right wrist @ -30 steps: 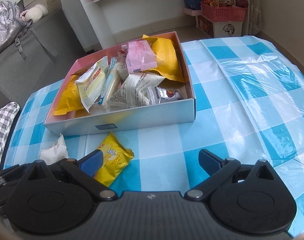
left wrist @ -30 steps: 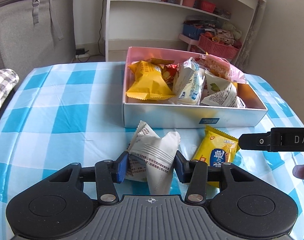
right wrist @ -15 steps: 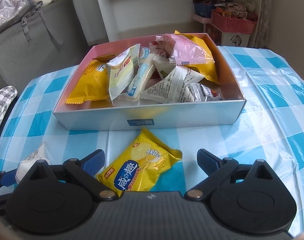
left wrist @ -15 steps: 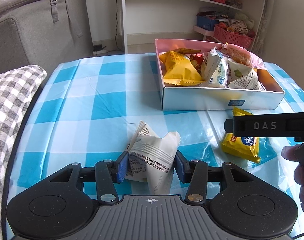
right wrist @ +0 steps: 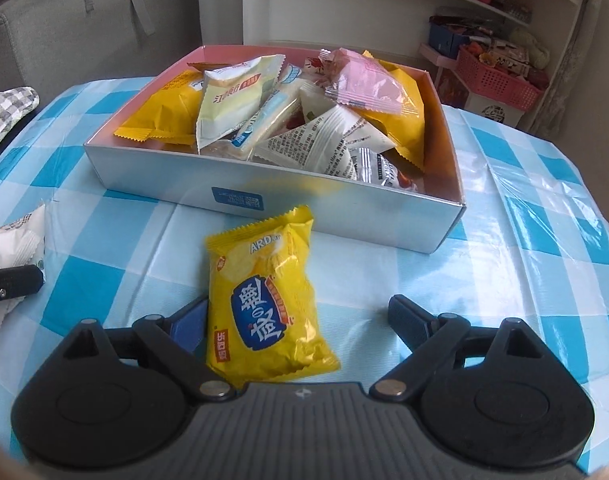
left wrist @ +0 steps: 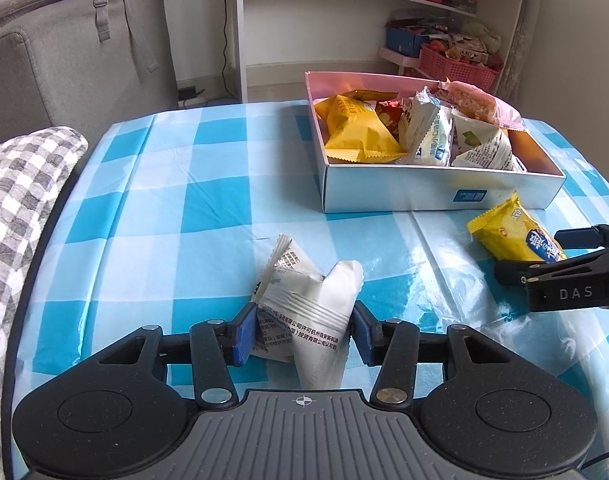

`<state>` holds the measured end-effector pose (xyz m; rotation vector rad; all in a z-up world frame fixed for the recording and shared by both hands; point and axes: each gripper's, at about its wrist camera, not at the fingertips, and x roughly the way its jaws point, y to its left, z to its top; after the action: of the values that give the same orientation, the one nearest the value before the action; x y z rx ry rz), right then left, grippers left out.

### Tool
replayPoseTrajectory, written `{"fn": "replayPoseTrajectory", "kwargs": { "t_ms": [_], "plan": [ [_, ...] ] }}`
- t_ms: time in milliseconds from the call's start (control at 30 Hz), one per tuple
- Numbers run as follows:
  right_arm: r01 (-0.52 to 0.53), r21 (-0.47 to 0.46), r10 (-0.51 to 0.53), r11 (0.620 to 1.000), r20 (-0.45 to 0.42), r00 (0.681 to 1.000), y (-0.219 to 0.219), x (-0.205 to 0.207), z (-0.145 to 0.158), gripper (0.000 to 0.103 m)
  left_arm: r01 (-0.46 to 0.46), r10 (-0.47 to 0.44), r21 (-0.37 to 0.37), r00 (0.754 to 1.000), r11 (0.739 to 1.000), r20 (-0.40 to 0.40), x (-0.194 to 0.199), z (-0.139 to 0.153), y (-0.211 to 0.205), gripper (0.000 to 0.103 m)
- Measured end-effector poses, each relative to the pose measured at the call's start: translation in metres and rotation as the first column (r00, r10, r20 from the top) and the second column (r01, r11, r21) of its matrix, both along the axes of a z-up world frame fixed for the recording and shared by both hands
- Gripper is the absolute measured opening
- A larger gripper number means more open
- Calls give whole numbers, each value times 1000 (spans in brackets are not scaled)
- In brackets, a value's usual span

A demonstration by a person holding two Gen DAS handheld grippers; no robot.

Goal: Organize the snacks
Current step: 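Grasp the yellow chip pack with the right gripper while the left gripper holds the white pack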

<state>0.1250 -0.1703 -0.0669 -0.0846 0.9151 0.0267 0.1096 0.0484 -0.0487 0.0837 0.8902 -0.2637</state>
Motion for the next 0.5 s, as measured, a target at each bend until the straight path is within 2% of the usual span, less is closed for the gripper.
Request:
{"fn": "replayPoseTrajectory", "kwargs": {
  "t_ms": [133, 333, 500],
  "plan": [
    [-12, 28, 12, 1000, 4, 1000, -4, -1, 3, 87, 2, -2, 1, 1000, 1000, 6, -1, -1, -1, 50],
    [-68, 24, 67, 997, 18, 998, 8, -3, 3, 75, 7, -7, -1, 1000, 1000, 13, -1, -1, -5, 51],
    [-117, -20, 118, 993, 35, 992, 14, -7, 5, 53, 10, -11, 3, 1000, 1000, 24, -2, -1, -6, 50]
  ]
}}
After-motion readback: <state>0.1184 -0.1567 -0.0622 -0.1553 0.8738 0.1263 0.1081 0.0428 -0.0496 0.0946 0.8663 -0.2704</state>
